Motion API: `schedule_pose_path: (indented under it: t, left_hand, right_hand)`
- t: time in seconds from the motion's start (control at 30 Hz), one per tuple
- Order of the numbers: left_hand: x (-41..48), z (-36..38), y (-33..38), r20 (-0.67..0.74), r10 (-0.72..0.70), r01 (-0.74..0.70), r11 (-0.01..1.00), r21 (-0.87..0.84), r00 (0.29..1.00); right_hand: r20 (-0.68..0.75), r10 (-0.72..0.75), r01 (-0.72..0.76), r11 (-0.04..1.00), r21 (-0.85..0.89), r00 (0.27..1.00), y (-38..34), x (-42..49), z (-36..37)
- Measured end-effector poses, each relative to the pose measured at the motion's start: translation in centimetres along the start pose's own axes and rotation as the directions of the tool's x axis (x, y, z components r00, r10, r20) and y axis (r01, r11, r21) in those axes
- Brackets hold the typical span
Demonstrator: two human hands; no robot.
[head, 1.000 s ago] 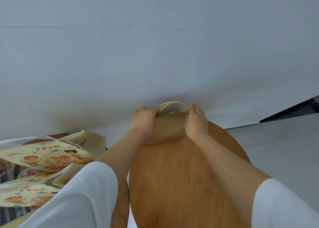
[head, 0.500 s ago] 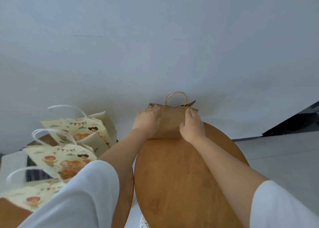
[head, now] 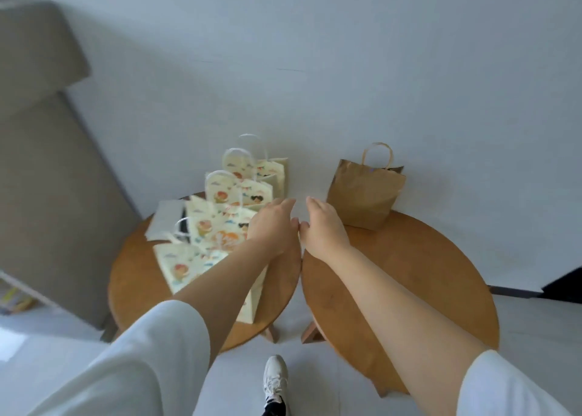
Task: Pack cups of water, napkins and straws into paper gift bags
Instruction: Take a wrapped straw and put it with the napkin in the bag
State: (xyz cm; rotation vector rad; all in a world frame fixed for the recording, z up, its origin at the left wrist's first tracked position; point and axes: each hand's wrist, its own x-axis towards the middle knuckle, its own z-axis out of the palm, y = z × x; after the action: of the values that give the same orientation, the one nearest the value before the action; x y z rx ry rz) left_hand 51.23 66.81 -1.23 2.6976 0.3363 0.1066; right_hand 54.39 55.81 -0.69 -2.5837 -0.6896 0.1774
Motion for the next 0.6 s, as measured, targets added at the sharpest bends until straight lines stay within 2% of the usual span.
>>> schedule_pose_path:
  t: [0.13,0.33,0.6]
  left_hand:
    - [-6.1,-5.8,-6.3,-0.082,-0.142,0.146,0.988,0.042,0.986]
    - [-14.5,-13.3,-16.6,-0.238,-0.324,0.328,0.944,-0.024,0.916]
    - [-25.9,-23.8,-33.6,-0.371,-0.411,0.430,0.902,-0.034,0.833]
  right_hand:
    - [0.006,-0.151,0.150,0.987,0.054,0.989,-8.3,-2.4,1.9]
    - [0.032,-0.358,0.354,0.931,0.093,0.933,-21.9,-5.1,6.1]
    - [0.059,-0.536,0.529,0.842,0.109,0.842,-42.8,-8.0,14.0]
